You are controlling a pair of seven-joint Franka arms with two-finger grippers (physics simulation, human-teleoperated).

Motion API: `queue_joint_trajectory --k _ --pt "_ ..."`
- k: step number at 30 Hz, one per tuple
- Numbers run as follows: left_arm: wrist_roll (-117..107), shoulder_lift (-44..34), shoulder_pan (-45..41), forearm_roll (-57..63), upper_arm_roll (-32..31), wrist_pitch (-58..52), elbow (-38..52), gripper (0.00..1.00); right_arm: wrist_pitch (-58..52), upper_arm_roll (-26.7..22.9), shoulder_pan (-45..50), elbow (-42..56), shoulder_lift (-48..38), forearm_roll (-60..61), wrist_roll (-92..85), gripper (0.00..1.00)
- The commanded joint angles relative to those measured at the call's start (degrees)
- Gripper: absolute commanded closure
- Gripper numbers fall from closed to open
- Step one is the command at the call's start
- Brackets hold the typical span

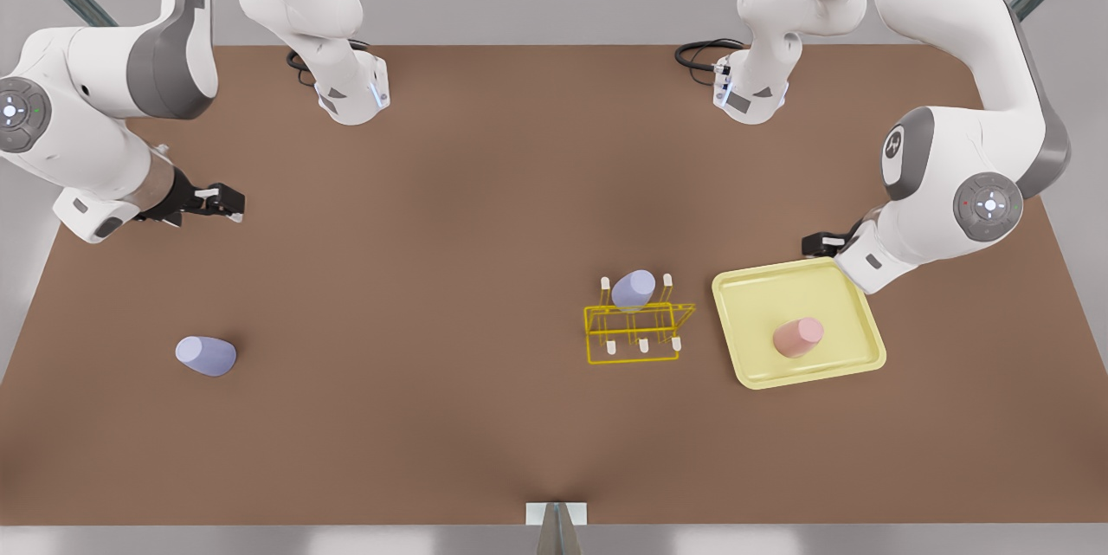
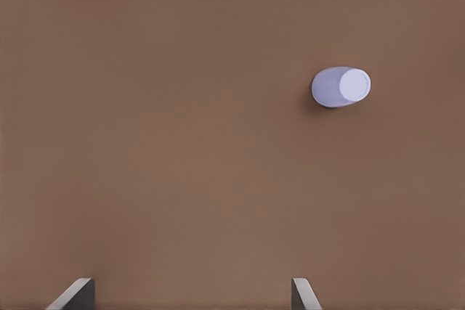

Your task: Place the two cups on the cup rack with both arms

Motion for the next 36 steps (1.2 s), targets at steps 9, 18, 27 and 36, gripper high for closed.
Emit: queue_joint_trajectory --k 9,18,27,36 --pt "-1.49 7.49 0.59 -1.13 0.1 9.53 0.47 0.0 0.02 0.07 -0.05 0.25 0.18 0.03 -2.03 0.0" --pt "-0.43 12.95 3.93 -1.57 0.1 33.27 -12.45 0.0 6.96 0.07 -3.91 11.14 16.88 -4.1 -8.0 0.0" --pt "0.1 12.07 5.69 -2.63 0.71 39.07 -18.96 0.0 26.2 -0.46 -11.91 7.81 28.83 -9.37 -13.62 0.0" --pt "0.01 15.76 5.78 -2.72 0.71 43.73 -19.05 0.0 34.74 -0.46 -13.41 3.94 32.09 -9.37 -13.72 0.0"
